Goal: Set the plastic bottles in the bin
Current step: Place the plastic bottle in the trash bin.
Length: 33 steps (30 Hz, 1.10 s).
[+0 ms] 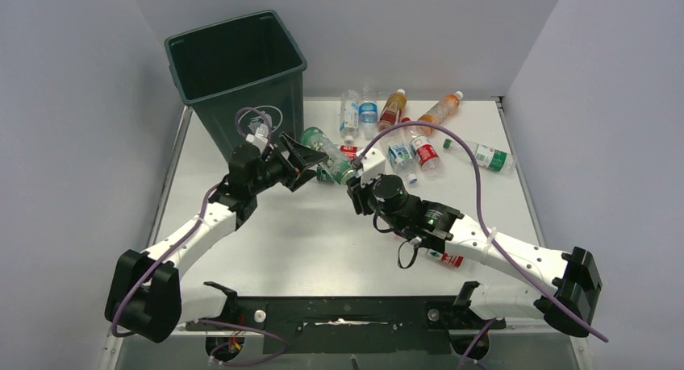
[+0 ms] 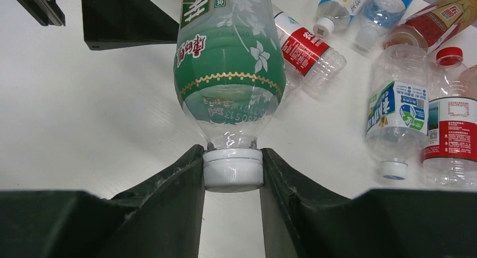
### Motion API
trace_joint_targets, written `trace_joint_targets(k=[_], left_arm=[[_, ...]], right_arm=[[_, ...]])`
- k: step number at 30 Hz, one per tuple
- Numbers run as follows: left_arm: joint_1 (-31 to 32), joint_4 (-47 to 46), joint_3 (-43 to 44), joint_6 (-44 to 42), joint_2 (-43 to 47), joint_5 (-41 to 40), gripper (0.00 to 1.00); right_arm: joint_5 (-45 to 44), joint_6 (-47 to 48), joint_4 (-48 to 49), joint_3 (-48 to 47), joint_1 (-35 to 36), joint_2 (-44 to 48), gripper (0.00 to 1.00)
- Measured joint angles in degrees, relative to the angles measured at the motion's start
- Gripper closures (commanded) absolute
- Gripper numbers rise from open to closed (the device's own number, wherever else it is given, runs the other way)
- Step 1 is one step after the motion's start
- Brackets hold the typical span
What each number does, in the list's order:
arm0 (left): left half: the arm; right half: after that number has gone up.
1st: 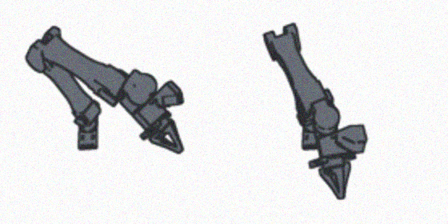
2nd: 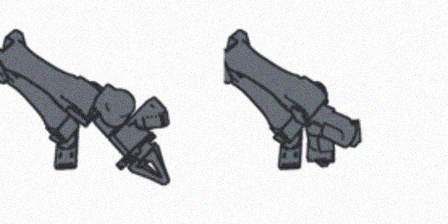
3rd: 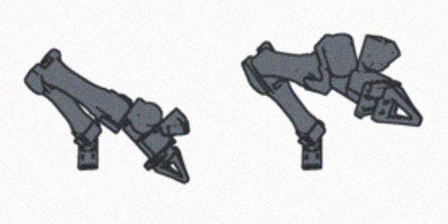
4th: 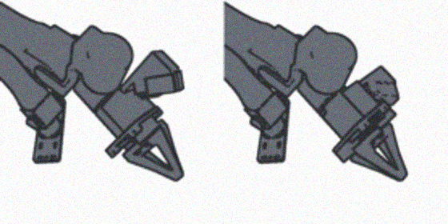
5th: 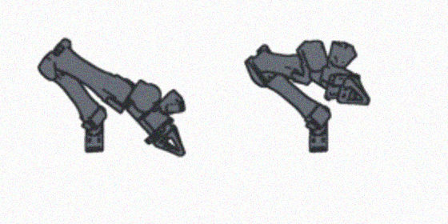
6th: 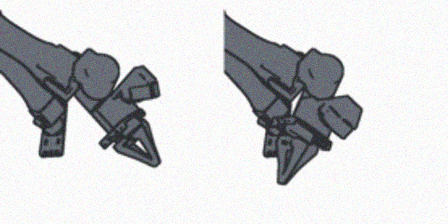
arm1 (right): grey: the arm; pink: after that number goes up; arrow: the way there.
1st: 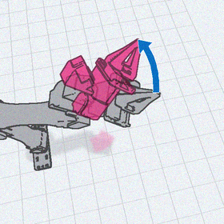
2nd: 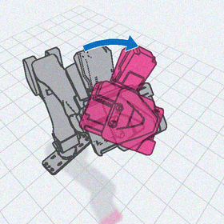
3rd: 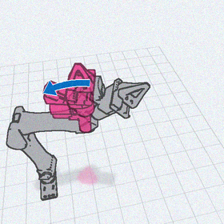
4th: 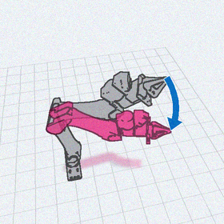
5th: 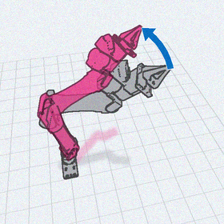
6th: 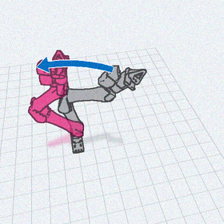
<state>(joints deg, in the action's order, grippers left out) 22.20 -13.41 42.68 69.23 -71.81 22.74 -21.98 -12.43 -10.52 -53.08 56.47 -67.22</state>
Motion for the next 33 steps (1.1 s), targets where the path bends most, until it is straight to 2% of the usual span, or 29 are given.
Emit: trace_joint_targets(k=[11,21,24,28,33], left_arm=[[0.7,-9.8,-3.7,7.0,0.7,-0.3,0.12],[1.0,-11.2,-3.9,8.1,0.6,-0.9,0.12],[1.0,-11.2,-3.9,7.8,0.5,-0.9,0.18],[1.1,-10.3,-3.8,6.4,0.3,-1.1,0.33],[1.2,-8.9,-3.0,4.9,-0.1,-1.1,0.41]], right_arm=[[0.3,0.0,1.8,0.0,2.1,-0.2,0.97],[1.0,0.0,4.2,0.0,3.4,-1.5,0.97],[1.1,0.0,4.5,0.0,3.6,-2.0,0.97],[1.2,0.0,4.6,0.0,3.7,-2.1,0.95],[1.4,0.0,4.4,0.0,3.9,-2.2,0.86]])
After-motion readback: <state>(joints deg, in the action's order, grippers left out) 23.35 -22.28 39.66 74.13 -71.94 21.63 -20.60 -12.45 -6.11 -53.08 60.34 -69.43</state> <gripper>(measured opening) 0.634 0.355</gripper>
